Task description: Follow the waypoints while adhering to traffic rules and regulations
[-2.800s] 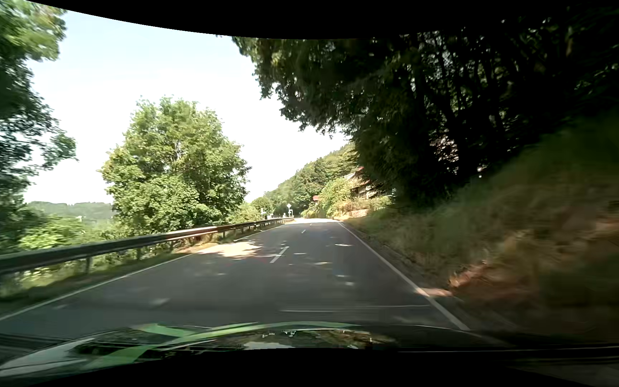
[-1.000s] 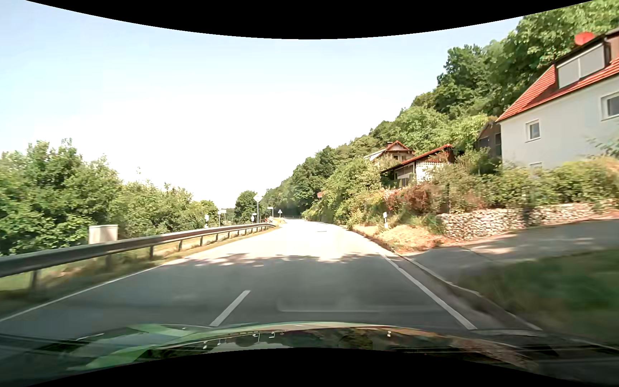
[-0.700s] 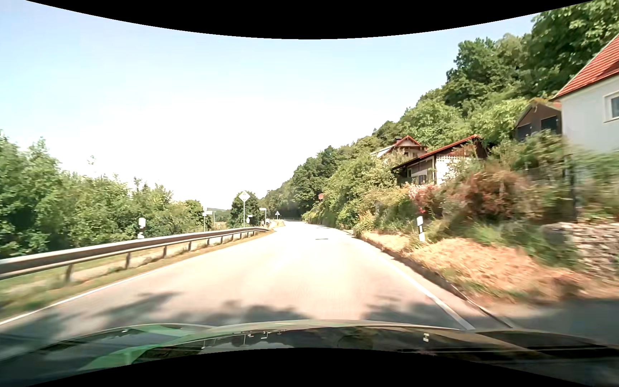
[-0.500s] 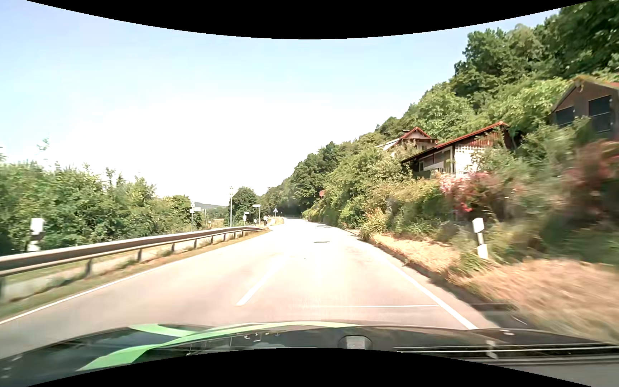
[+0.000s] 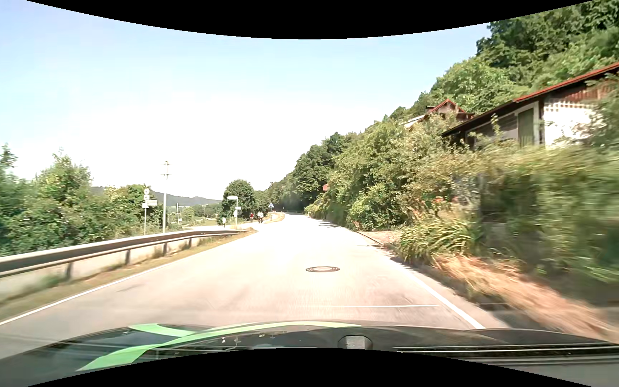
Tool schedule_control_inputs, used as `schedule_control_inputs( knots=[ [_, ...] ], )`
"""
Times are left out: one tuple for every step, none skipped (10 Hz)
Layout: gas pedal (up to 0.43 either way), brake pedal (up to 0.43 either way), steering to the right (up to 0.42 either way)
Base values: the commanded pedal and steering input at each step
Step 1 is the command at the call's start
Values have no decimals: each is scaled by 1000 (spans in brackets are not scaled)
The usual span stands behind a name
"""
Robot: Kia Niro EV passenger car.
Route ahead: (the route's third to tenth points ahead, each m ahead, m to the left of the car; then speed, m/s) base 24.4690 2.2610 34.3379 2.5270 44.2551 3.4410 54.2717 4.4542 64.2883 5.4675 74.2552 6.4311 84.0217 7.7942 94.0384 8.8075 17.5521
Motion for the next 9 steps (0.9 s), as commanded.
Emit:
schedule_control_inputs(
  knots=[
    [118,0,-13],
    [138,0,-14],
    [157,0,-14],
    [209,0,-14],
    [209,0,-14],
    [209,0,-14],
    [209,0,-13],
    [209,0,-14],
    [220,0,-14]
  ],
)
